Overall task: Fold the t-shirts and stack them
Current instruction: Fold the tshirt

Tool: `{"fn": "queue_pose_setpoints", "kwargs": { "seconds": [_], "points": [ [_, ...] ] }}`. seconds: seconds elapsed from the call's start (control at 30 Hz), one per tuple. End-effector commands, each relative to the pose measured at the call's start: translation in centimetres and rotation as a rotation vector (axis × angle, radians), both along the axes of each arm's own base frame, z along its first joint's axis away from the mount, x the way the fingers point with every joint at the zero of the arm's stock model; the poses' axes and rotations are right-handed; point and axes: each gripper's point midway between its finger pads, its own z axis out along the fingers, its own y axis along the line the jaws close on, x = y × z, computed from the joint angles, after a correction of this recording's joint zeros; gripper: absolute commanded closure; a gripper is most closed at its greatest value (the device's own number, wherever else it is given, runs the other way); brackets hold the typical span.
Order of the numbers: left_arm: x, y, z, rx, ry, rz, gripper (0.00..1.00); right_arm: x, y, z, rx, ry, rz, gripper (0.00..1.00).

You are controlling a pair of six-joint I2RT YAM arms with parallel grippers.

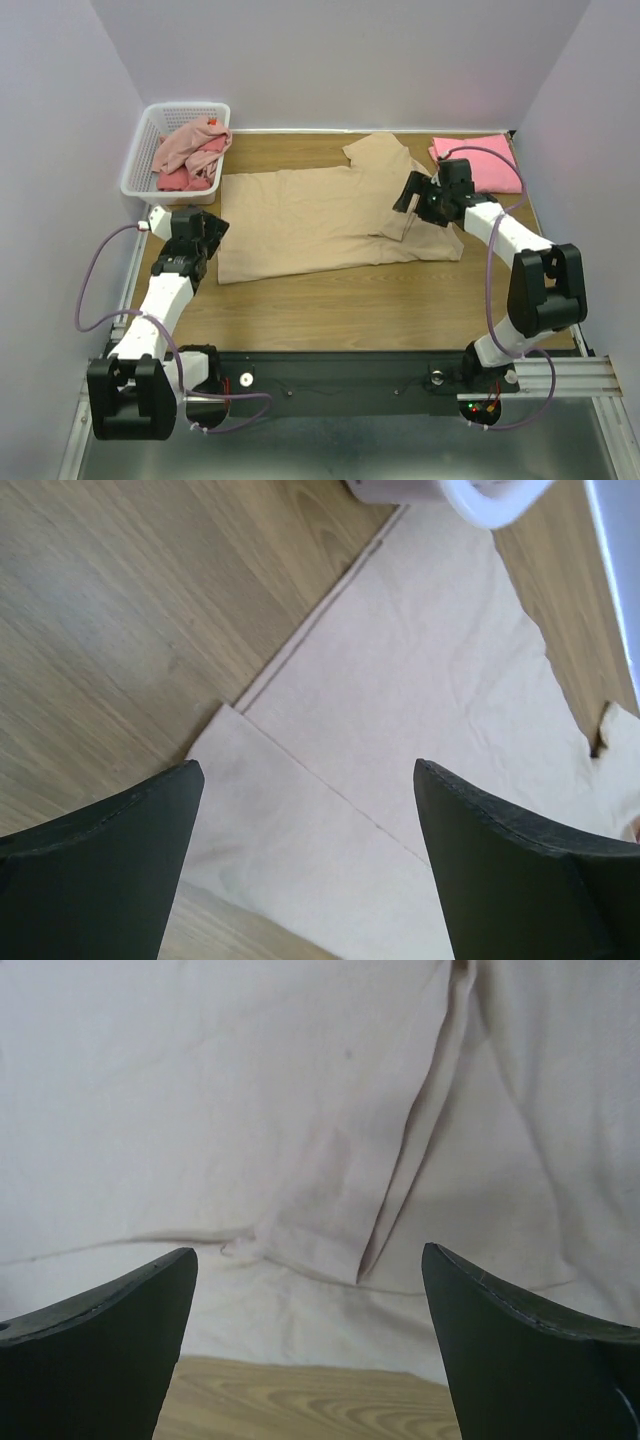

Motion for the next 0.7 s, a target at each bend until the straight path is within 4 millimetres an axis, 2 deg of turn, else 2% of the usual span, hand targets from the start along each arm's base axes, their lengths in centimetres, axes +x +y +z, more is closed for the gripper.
{"fn": "queue_pose_setpoints", "kwargs": {
  "seconds": [0.0,0.07,0.17,0.3,0.53,0.67],
  "points": [
    [-1.5,-1.2,-0.7,-0.005,0.002,-0.101,0.01,-1.5,2.1,-1.5,0.126,0.075,0.050,0.00],
    [-1.6,-1.9,-0.7,-0.017,-0.020,-0.137,0.02,-1.8,2.2,-2.8,0.122,0.109,0.048,0.00],
    [-1.8,-2.4,-1.8,-0.030,-0.021,-0.164,0.01,-1.8,3.1,-4.0,0.129,0.145,0.079,0.00],
    [-2.1,-2.8,-2.9,-0.039,0.006,-0.189,0.02,-1.1,4.1,-5.6,0.128,0.175,0.099,0.00],
    [-2.6,-2.7,-4.1,-0.041,0.034,-0.180,0.02,-0.1,4.7,-6.4,0.141,0.183,0.098,0.00],
    [-2.8,-2.7,-4.5,-0.039,0.046,-0.184,0.02,1.0,5.2,-5.9,0.161,0.165,0.095,0.00]
  ]
}}
